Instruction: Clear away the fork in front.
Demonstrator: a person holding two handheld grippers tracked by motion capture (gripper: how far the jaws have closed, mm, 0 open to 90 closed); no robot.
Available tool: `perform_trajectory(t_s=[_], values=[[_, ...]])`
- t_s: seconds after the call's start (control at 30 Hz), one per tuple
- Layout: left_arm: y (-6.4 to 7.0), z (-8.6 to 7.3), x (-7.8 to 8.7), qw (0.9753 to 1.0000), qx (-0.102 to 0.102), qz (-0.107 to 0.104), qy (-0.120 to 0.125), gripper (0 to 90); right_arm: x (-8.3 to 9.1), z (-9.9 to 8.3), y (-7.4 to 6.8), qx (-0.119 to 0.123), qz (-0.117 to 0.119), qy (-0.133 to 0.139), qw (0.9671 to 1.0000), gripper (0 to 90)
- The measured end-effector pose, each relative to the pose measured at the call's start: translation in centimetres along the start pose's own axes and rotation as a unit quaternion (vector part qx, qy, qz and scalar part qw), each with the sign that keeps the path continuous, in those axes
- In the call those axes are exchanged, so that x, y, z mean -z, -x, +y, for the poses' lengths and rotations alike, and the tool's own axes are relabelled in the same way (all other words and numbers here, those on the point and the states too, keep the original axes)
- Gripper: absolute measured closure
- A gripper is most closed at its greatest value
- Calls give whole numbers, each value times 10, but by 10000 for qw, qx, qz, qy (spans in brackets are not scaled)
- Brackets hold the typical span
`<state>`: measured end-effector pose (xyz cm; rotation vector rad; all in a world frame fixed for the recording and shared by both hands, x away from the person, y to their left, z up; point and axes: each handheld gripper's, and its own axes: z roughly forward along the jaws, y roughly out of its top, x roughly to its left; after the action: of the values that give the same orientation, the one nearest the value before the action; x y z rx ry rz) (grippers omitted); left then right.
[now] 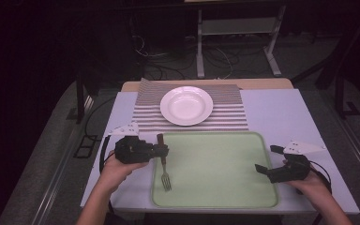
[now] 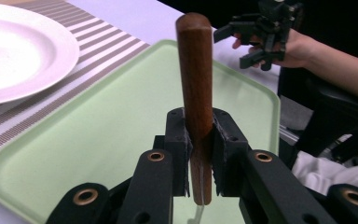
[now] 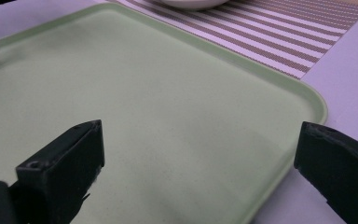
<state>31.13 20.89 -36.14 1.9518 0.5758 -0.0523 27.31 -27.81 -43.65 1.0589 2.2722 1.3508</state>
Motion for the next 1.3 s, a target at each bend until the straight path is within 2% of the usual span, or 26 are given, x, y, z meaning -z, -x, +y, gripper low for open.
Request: perform_trajectory(t_s=[0.4,0.73,0.97,1.3], values=[[-14,2,-19,9995,7,302,-95,730,-1,1,1,-45,-21,57,10000,16],[-25,7,-45,9988,80,337,-338,714,0,1,2,-87,-53,101,9999,17],[-29,3,-65,9983,131,279,-489,704,1,0,0,-59,-26,72,10000,17],[-35,-4,-76,9968,270,414,-636,685,-1,1,0,-31,-48,62,10000,17]])
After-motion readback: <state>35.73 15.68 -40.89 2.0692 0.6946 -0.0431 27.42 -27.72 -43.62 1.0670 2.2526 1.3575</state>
